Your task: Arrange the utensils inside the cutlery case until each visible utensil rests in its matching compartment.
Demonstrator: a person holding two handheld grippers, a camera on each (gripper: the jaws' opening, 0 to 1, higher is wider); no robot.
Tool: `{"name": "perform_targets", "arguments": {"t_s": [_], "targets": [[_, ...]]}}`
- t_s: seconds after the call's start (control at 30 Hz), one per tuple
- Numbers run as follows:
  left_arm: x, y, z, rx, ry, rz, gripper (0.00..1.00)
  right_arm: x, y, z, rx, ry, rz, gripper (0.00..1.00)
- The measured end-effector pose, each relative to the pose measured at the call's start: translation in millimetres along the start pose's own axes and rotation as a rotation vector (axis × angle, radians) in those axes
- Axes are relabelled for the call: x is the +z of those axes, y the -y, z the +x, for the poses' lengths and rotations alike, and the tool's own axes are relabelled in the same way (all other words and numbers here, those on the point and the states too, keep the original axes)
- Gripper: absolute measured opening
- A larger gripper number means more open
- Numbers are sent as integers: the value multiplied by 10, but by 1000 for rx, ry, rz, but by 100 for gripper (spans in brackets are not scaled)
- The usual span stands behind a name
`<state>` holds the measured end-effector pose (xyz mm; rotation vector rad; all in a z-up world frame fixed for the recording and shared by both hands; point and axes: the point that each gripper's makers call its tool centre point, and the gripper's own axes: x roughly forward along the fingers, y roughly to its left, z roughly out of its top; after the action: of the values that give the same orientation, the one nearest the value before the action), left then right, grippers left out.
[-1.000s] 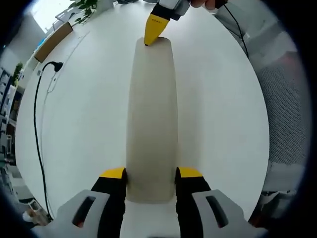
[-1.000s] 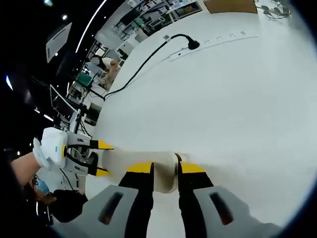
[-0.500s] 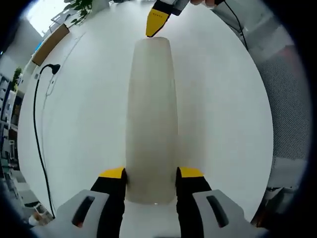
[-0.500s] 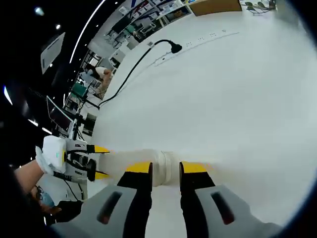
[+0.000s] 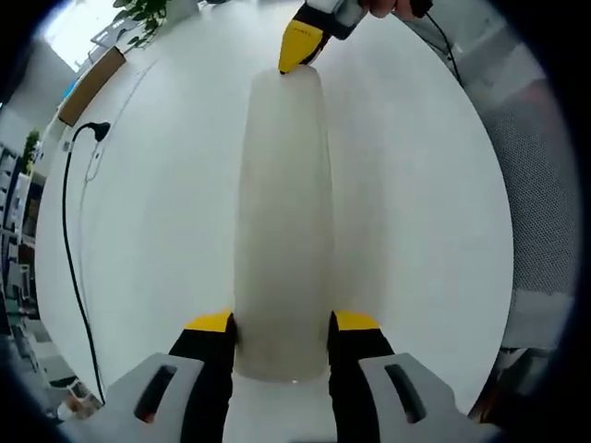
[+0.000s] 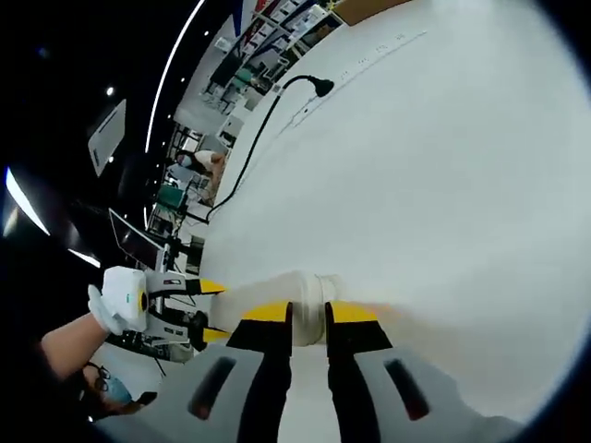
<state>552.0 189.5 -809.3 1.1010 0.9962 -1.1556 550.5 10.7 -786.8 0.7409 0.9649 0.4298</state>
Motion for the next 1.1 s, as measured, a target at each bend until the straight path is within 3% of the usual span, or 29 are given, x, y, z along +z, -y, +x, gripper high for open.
{"name": "perform_targets", "arguments": {"t_s": [0.07,0.13,0.2,0.23,0.27,0.3,0.47,0.53,0.67,0.73,0.77,0.8,0.83,1.0,1.03,1.07,1.1], "targets": [[2,1,3,1,2,-4,40,2,-7,1,18,15,-50,10],[3,0,5,-2,9,-7,40,-19,-22,-2,21,6,21,9],[8,-1,9,-8,15,-2,40,0,6,1,22,6,5,8],[54,-2,20,-12,30,5,40,-20,112,-10,-50,-10,48,5],[24,1,8,-16,-5,-7,40,-129,32,-46,18,-47,7,5],[36,2,-3,-19,-21,6,40,-95,44,-23,-3,-38,37,5],[20,-7,-20,-29,-16,-5,40,-29,12,-4,1,-16,-17,7],[17,-7,-25,-26,-8,-1,40,-43,12,4,-6,-35,26,9],[14,1,-21,-22,-2,-5,40,-136,-7,25,-22,-43,-105,19],[12,2,-15,-24,0,-6,40,-161,-11,45,-10,-26,-41,21],[11,3,-14,-26,1,-7,40,-161,9,61,-13,-18,-54,22],[8,4,-9,-28,0,-13,40,-48,35,90,-19,45,-117,22],[6,3,-9,-29,1,-14,40,-130,13,71,-25,3,-87,22],[7,18,10,-43,-19,-9,40,-108,45,92,-36,13,-120,19],[3,22,12,-45,-22,-10,40,-184,108,34,-70,-9,-210,18],[2,21,13,-45,-23,-13,40,-208,88,7,-75,20,-150,19],[1,21,14,-44,-24,-10,40,-159,94,30,-63,28,-187,18]]}}
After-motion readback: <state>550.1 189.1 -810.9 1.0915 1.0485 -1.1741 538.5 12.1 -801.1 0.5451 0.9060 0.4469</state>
